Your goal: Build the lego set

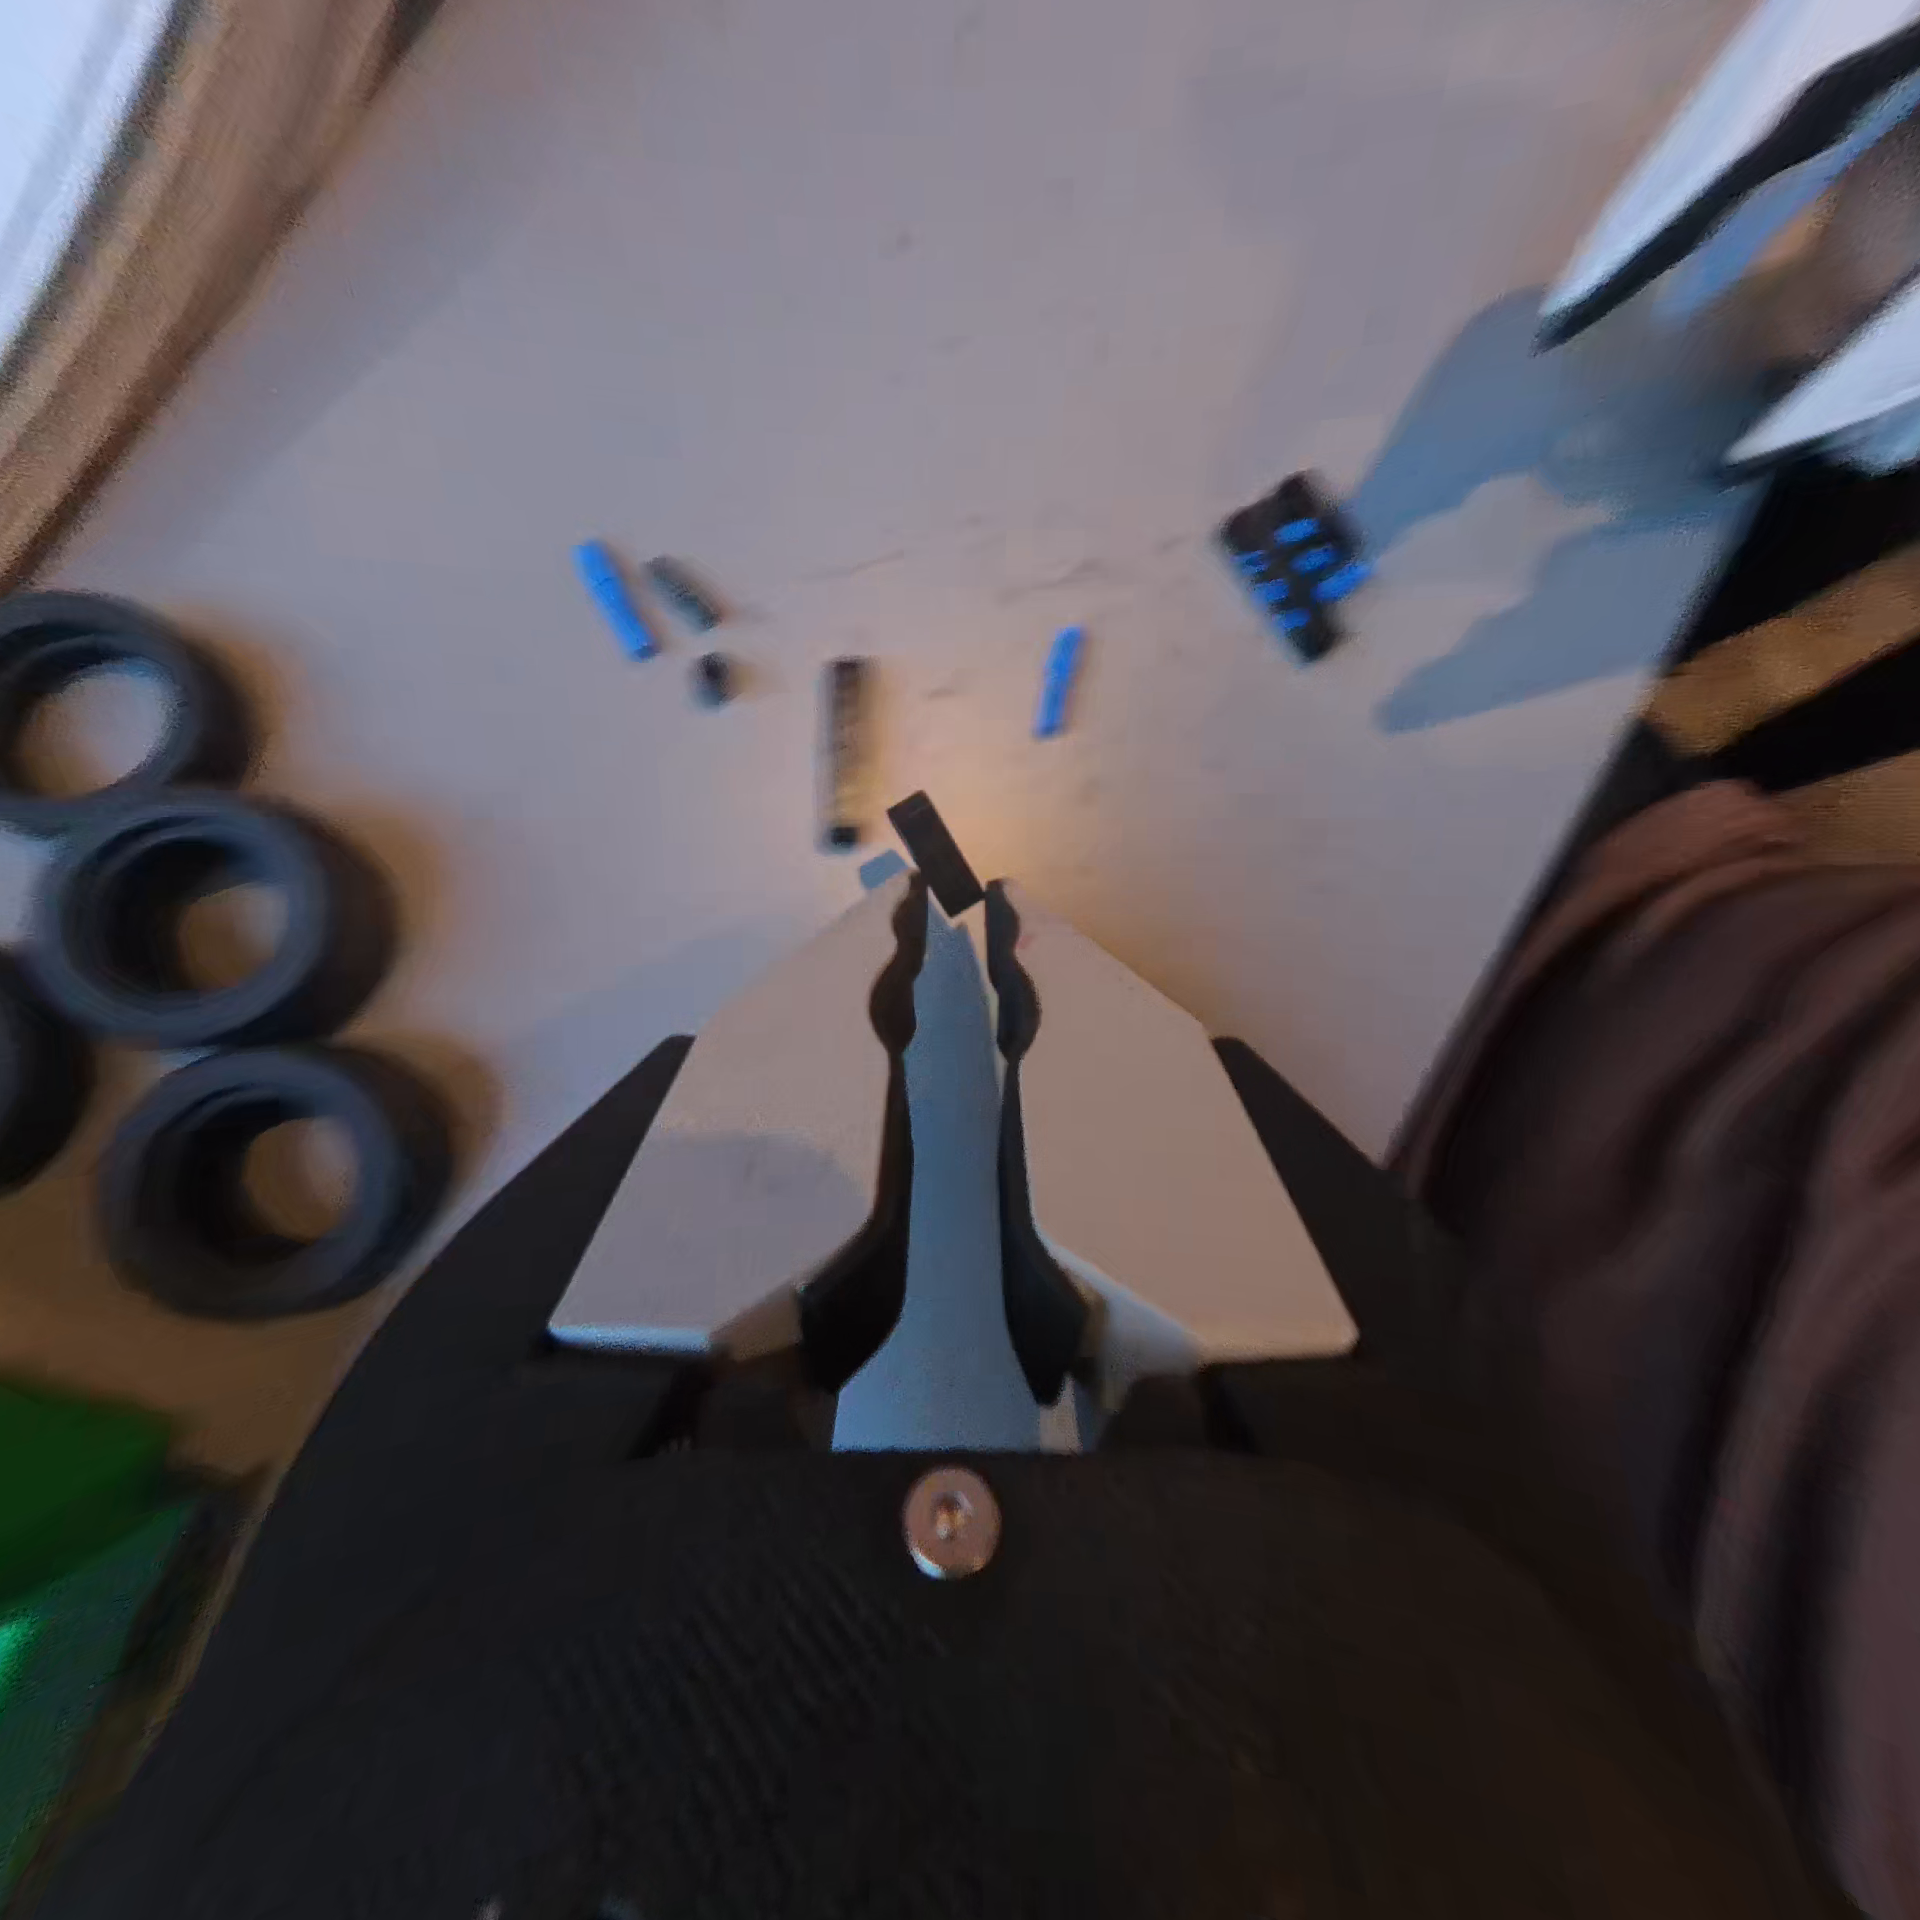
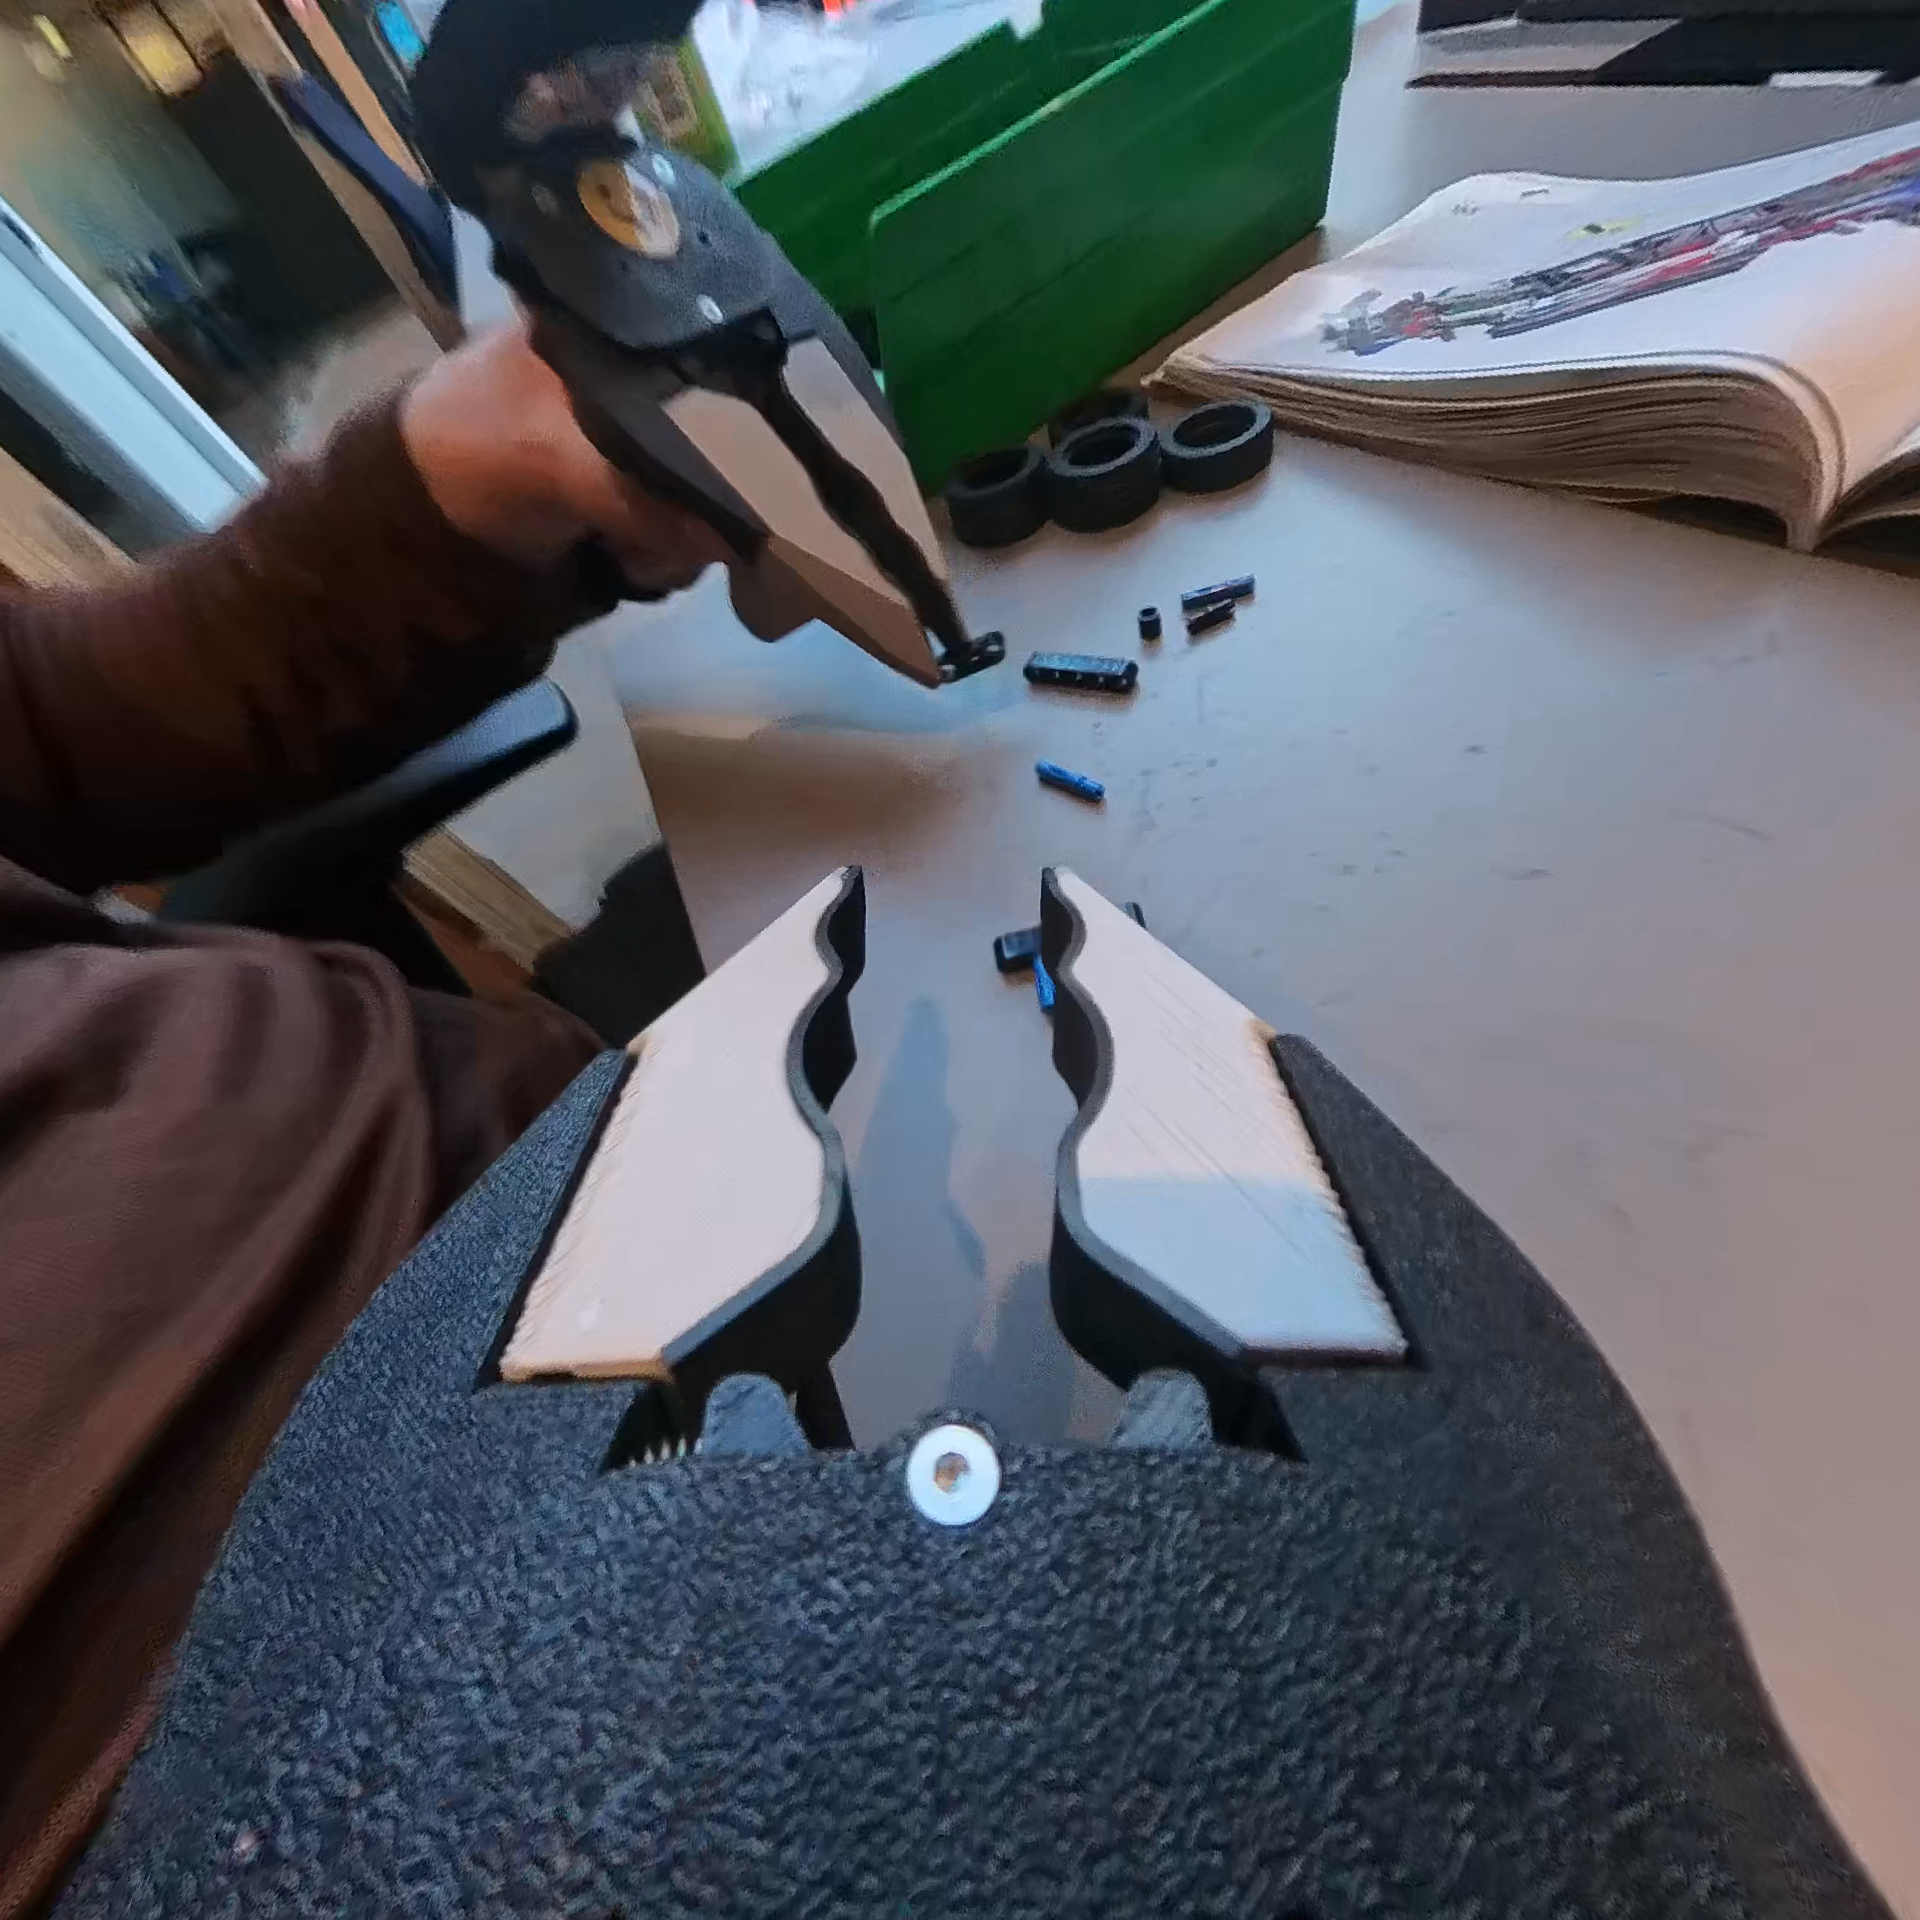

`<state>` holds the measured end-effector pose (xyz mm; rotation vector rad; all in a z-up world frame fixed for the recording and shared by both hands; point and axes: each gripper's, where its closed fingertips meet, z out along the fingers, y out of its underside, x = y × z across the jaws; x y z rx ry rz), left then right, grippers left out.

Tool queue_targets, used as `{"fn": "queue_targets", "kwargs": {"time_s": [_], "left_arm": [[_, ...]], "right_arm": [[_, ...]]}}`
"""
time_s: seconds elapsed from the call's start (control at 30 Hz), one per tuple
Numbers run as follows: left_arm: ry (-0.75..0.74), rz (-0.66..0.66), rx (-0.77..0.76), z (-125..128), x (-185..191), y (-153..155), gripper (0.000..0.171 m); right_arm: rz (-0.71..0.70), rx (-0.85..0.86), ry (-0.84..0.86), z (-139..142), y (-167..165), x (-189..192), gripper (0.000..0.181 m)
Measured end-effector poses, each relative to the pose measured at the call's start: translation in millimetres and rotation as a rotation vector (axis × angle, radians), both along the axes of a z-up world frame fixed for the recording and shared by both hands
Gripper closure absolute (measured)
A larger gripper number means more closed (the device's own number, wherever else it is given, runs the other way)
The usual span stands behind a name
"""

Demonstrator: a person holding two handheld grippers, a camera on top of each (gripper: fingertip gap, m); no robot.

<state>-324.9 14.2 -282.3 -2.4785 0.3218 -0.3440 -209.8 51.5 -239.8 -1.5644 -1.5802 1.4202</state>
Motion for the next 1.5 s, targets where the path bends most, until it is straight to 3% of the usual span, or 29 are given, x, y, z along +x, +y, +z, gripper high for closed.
{"fn": "queue_targets", "kwargs": {"time_s": [0.07,0.17,0.4,0.57,0.73,0.93,1.13,1.23,1.37,1.5], "left_arm": [[-0.061,-0.066,-0.009,3.4,34.4,-1.9,0.163],[-0.036,-0.144,-0.015,1.2,75.2,3.5,0.163],[-0.134,-0.174,-0.049,-5.9,133.8,29.0,0.163],[-0.134,-0.176,-0.05,-12.0,141.2,30.7,0.148],[-0.186,-0.201,-0.037,2.0,140.3,23.0,0.139],[0.099,-0.344,0.027,6.4,90.0,26.9,0.135],[0.103,-0.574,0.059,2.8,86.8,39.5,0.122],[0.111,-0.653,0.04,1.2,93.3,42.6,0.123],[0.077,-0.699,0.081,10.7,116.5,36.6,0.127],[0.189,-0.728,0.169,0.7,131.3,29.5,0.137]], "right_arm": [[-0.005,0.119,-0.037,-5.8,-0.9,1.6,0.148],[-0.035,0.258,-0.069,-7.7,6.7,6.0,0.15],[0.037,0.254,-0.196,-26.9,2.5,24.7,0.153],[0.071,0.337,-0.332,-58.4,-1.5,30.0,0.155],[0.063,0.369,-0.342,-61.3,2.5,29.8,0.157],[0.015,0.418,-0.356,-60.0,20.9,34.5,0.161],[0.145,0.428,-0.284,-51.2,-4.4,32.8,0.159],[0.162,0.454,-0.289,-58.8,-5.0,28.6,0.157],[0.171,0.41,-0.294,-59.1,-3.3,24.9,0.174],[0.133,0.296,-0.297,-54.6,0.1,24.8,0.174]]}}
